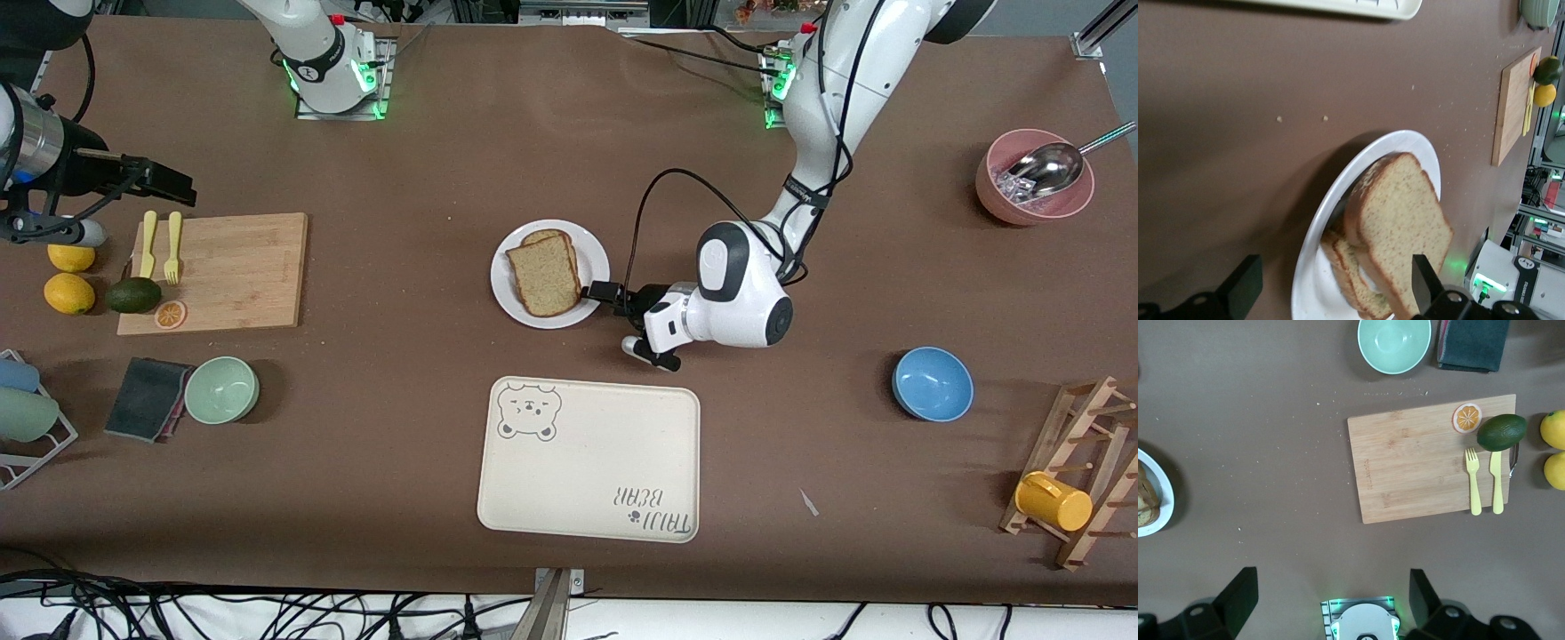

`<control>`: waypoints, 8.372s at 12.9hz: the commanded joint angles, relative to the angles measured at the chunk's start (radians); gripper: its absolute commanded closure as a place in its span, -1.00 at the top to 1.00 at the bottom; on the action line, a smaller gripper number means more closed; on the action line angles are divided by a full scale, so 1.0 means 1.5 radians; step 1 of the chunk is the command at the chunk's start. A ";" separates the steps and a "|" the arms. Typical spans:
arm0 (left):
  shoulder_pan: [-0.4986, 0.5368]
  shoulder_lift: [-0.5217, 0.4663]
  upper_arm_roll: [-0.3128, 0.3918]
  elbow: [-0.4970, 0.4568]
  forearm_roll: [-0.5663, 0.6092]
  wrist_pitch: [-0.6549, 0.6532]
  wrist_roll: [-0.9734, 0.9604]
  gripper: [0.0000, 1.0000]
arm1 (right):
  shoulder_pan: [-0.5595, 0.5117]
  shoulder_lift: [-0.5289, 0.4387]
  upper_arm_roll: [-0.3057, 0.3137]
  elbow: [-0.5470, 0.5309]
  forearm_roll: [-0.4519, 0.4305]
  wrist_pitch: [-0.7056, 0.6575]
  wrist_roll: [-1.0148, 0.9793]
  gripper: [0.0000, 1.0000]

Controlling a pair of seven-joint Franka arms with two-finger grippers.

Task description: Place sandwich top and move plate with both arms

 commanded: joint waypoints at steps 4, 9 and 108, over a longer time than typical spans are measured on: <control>-0.031 0.012 0.001 -0.014 -0.019 0.002 0.053 0.45 | -0.004 0.003 -0.012 0.043 0.016 0.048 0.005 1.00; -0.033 0.019 0.002 -0.015 -0.018 0.001 0.109 0.02 | 0.003 0.004 -0.013 0.047 0.009 0.051 -0.026 1.00; 0.242 -0.537 -0.003 -0.040 0.688 -0.288 -0.322 1.00 | 0.010 0.006 -0.005 0.047 -0.019 0.073 -0.049 1.00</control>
